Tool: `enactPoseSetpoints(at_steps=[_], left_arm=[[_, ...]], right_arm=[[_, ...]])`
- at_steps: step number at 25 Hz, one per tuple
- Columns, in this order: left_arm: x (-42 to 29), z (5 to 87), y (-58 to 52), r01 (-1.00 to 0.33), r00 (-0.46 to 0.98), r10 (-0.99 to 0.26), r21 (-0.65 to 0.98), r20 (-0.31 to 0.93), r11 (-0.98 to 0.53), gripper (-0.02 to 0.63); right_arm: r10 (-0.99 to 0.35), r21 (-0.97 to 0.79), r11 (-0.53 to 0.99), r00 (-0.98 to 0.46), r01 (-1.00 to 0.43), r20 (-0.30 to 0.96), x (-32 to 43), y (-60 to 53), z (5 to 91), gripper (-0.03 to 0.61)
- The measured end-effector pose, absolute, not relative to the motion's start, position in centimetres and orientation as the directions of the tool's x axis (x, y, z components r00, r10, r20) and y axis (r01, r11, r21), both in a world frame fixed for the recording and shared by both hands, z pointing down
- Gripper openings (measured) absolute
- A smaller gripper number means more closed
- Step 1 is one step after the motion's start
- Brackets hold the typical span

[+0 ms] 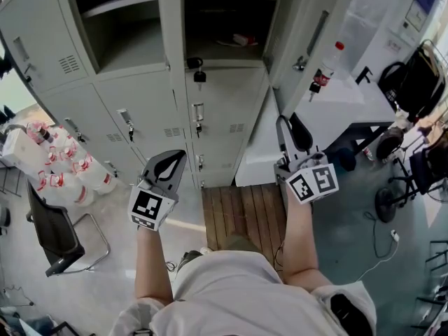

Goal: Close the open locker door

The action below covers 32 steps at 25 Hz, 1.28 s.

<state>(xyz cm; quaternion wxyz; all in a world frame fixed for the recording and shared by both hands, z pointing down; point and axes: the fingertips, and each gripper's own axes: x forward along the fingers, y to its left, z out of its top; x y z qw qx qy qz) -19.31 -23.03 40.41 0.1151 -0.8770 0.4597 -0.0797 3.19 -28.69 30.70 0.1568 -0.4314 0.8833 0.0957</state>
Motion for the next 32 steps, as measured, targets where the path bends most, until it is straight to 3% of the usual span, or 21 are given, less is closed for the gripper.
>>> enactPoseSetpoints(at_steps=[32], left_arm=[[-25.2,39.4,-22.1,-0.924,0.293,-0.955,-0.246,0.038,-0.293,0.003]], right_arm=[[-0.431,0.073,0.873,-0.834,-0.481,-0.345,-8.3,-31.0,30.3,0.114]])
